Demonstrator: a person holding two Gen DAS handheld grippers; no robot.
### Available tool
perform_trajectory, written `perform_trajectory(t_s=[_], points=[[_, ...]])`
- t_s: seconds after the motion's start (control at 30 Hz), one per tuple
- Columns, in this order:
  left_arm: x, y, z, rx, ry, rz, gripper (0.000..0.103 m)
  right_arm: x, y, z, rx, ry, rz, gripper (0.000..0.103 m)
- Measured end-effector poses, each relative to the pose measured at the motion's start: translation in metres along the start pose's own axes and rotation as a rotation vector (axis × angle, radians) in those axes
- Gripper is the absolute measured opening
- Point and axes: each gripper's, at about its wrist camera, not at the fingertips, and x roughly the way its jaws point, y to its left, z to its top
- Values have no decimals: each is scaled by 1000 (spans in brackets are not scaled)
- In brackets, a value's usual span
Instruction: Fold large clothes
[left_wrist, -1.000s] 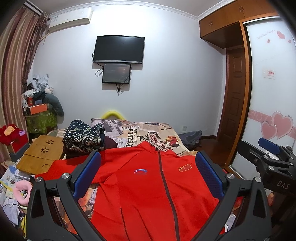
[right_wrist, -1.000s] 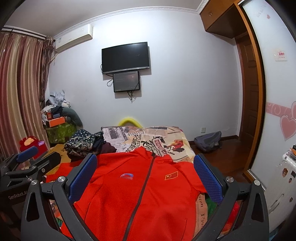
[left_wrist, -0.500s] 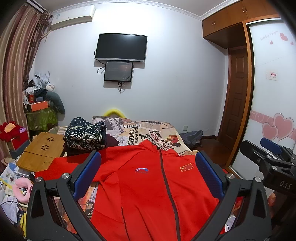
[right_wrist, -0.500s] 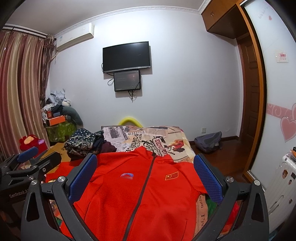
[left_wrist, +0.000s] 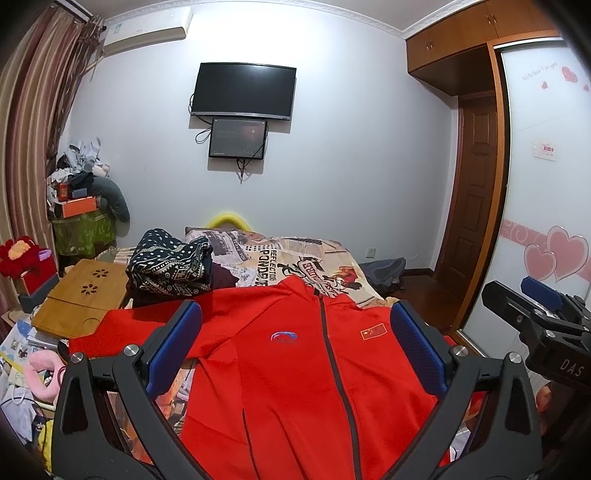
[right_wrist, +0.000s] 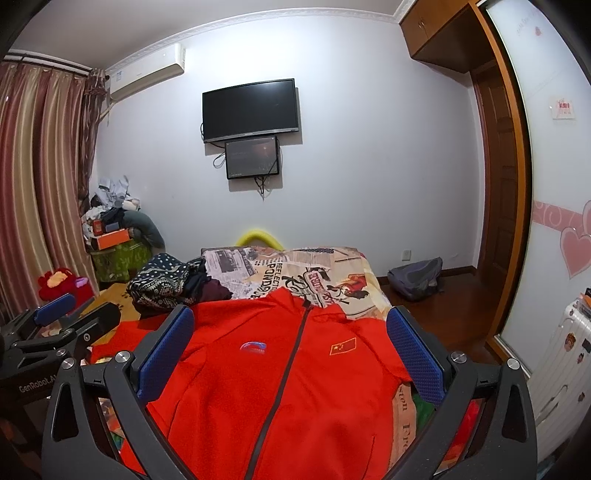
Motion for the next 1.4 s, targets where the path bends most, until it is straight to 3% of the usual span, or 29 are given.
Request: perform_trajectory(t_s=[0.47, 0.8, 1.0, 1.23, 1.4], points=[[6, 3, -2, -3, 8, 0, 102, 8, -3, -4, -2, 18, -17, 103], [33, 26, 0, -30, 31, 41, 102, 30, -2, -3, -24, 48, -26, 103], [65, 68, 6, -56, 33, 159, 102, 54, -2, -2, -56, 67, -49, 103], [113, 142, 2, -82, 126, 306, 102, 95, -4, -4, -113, 115, -50, 103], [140, 208, -17, -139, 193, 405, 102, 136, -9, -14, -117, 208, -2, 103]])
